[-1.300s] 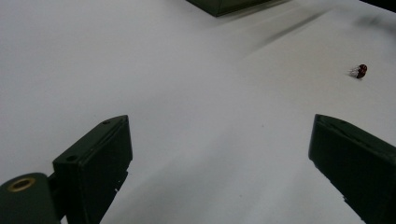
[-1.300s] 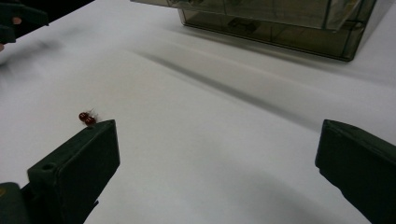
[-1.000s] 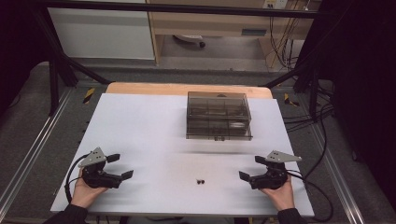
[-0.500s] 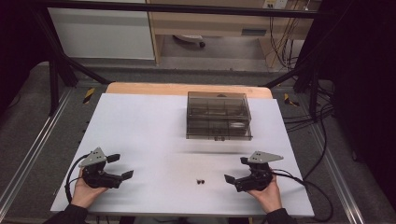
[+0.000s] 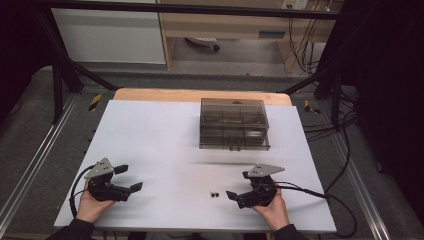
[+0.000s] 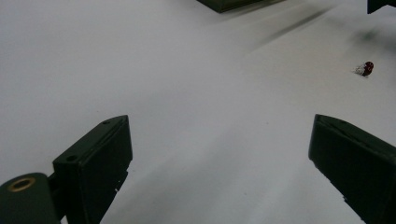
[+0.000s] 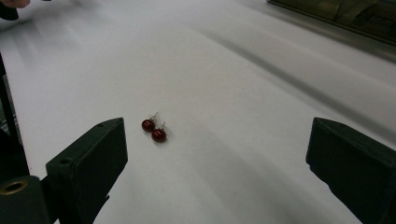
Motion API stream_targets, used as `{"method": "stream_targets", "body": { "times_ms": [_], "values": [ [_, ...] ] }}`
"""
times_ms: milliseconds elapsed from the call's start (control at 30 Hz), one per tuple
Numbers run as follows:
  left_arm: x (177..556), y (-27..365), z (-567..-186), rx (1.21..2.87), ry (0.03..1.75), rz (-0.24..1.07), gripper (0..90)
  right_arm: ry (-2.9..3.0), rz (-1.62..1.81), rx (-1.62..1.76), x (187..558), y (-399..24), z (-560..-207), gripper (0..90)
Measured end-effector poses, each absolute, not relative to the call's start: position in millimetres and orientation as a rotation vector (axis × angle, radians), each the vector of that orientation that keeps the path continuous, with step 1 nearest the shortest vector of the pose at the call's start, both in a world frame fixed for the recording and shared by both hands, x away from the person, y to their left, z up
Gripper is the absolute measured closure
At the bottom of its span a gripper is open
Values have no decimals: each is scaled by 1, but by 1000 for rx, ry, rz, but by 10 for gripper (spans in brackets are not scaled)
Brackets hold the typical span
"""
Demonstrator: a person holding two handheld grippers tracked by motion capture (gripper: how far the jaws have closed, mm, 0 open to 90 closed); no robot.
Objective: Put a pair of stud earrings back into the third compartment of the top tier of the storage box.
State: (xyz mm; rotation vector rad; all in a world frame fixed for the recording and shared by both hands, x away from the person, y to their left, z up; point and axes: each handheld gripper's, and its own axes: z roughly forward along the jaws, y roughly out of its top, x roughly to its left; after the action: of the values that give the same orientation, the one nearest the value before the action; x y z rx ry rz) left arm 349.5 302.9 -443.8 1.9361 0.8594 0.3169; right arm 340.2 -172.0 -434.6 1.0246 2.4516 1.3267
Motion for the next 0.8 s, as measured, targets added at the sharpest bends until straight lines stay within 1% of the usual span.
{"method": "stream_targets", "body": {
  "times_ms": [267, 300, 400, 433, 467, 500, 533, 567, 633, 700, 767, 800],
  "values": [
    [349, 303, -444, 1934, 863, 322, 63, 2495, 1289, 990, 342, -153, -437, 94],
    [349, 303, -444, 1933, 864, 322, 63, 2510, 1297, 977, 342, -148, -439, 142],
    [350, 303, -444, 1938, 864, 321, 63, 2523, 1320, 994, 343, -146, -441, 182],
    [350, 303, -444, 1936, 865, 321, 63, 2533, 1313, 991, 344, -144, -444, 225],
    [350, 303, -444, 1936, 865, 321, 63, 2533, 1313, 991, 344, -144, -444, 225],
    [350, 303, -444, 1937, 866, 322, 63, 2535, 1322, 988, 345, -143, -444, 270],
    [350, 303, -444, 1940, 865, 322, 63, 2533, 1332, 982, 345, -143, -445, 289],
    [350, 303, -444, 1940, 865, 322, 63, 2533, 1332, 982, 345, -143, -445, 289],
    [350, 303, -444, 1940, 866, 320, 63, 2534, 1330, 962, 345, -141, -444, 337],
    [350, 303, -444, 1941, 866, 320, 63, 2535, 1319, 950, 345, -140, -445, 350],
    [350, 303, -444, 1940, 866, 320, 63, 2559, 1300, 896, 344, -135, -447, 398],
    [350, 303, -444, 1940, 866, 320, 63, 2559, 1300, 896, 344, -135, -447, 398]
  ]
}}
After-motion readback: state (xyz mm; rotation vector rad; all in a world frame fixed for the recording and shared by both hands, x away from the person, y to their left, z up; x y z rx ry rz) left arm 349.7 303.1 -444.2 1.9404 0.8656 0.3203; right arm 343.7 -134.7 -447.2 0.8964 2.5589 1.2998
